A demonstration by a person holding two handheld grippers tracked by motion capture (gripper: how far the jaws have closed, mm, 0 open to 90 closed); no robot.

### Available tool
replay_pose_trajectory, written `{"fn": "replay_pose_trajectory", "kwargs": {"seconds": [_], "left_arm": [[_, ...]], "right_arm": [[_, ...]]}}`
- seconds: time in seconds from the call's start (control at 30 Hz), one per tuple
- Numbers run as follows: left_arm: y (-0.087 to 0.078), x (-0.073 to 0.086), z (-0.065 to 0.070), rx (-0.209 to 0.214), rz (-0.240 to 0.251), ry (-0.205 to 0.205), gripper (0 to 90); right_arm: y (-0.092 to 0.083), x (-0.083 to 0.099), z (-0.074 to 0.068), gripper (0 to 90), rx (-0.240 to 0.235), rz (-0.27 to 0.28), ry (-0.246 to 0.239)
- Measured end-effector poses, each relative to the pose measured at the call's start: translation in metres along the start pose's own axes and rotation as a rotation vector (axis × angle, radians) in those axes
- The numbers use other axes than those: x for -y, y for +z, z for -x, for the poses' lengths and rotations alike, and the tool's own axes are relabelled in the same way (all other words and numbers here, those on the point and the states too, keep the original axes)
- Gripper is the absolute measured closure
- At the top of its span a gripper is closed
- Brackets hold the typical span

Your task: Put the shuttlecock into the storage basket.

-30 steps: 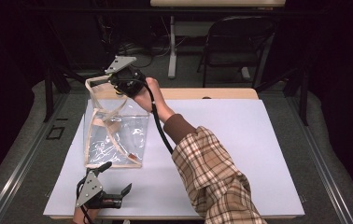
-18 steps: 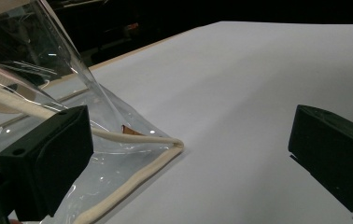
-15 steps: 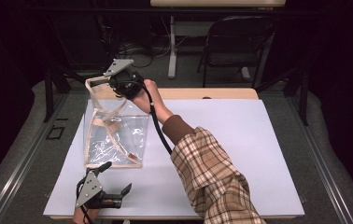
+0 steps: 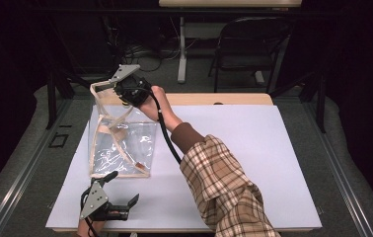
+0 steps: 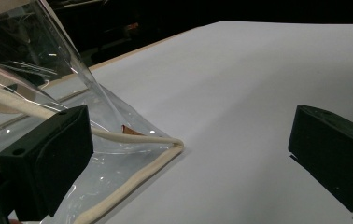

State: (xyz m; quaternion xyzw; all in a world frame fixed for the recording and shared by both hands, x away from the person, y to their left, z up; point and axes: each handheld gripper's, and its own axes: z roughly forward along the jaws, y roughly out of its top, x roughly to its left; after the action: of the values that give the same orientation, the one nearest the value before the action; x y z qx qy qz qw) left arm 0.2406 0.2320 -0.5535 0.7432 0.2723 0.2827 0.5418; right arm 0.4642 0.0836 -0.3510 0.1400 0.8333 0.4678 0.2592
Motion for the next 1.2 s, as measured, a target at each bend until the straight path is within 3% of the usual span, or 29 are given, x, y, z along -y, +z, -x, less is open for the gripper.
{"fn": "replay_pose_trajectory", "kwargs": {"seconds": [0.7,1.2], "left_arm": [[0.001,0.0,0.0,0.0,-0.006,0.005,0.0],[0.002,0.0,0.001,-0.002,-0.009,0.01,0.0]], "right_arm": [[-0.015,0.01,0.012,54.7,-0.013,-0.022,0.079],[-0.037,0.031,0.022,17.6,-0.09,-0.063,0.141]]}}
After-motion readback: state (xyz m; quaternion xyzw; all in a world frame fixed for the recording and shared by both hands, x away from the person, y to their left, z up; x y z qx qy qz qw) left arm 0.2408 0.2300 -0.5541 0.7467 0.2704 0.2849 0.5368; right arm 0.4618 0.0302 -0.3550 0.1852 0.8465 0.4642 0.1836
